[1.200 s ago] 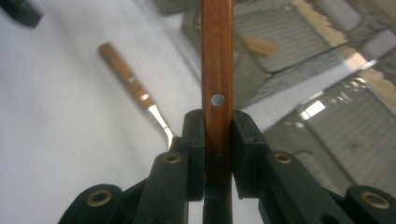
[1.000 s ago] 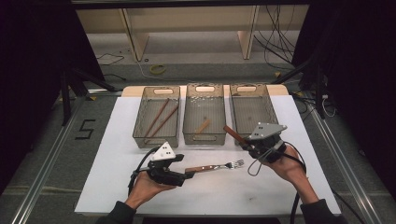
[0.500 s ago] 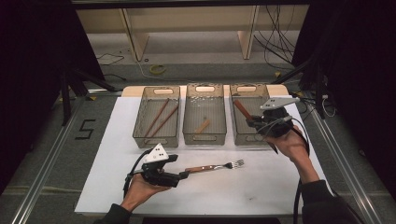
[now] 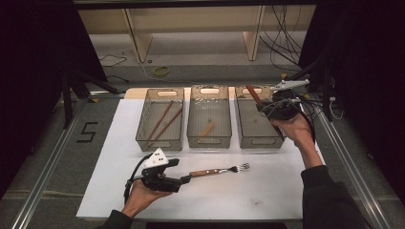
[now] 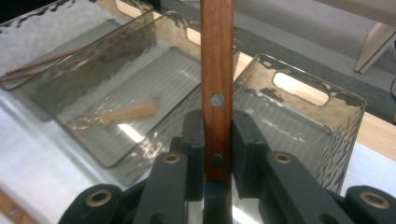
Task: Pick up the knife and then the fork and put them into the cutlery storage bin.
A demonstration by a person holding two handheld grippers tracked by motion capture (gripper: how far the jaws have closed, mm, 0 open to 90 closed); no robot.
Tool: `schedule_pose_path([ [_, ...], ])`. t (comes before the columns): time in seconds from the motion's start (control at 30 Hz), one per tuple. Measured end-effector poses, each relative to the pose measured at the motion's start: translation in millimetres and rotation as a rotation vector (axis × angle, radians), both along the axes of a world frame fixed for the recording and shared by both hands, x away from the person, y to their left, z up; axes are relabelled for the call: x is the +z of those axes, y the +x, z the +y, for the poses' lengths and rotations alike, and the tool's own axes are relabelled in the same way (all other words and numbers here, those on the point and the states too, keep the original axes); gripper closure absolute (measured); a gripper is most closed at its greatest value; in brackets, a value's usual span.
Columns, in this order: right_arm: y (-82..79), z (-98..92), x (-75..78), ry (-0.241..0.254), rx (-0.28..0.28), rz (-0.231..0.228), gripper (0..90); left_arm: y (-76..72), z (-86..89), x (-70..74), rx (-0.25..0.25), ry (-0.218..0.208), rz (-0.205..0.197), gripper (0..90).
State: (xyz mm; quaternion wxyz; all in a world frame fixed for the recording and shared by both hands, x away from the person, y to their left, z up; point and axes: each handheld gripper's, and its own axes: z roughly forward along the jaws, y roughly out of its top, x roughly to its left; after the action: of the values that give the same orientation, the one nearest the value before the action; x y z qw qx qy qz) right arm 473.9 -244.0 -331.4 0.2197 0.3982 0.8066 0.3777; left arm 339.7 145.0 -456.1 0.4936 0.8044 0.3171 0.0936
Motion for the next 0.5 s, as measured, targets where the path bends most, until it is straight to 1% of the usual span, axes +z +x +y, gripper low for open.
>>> schedule_pose_path([
  [0.27,28.3,8.3,-9.9,-0.009,-0.05,0.04,77.7,-0.9,1.4,-0.6,0.006,0.012,-0.014,21.4],
  [0.3,31.6,9.4,-11.5,-0.01,-0.058,0.041,77.7,-1.0,1.3,-0.7,0.009,0.005,-0.015,21.4],
  [0.43,44.3,14.6,-19.1,-0.005,-0.085,0.063,77.6,-0.9,1.9,-1.3,0.008,0.01,-0.019,21.3],
  [0.5,49.7,17.8,-22.6,-0.007,-0.094,0.073,77.6,-1.0,1.4,-2.0,0.007,0.006,-0.019,21.3],
])
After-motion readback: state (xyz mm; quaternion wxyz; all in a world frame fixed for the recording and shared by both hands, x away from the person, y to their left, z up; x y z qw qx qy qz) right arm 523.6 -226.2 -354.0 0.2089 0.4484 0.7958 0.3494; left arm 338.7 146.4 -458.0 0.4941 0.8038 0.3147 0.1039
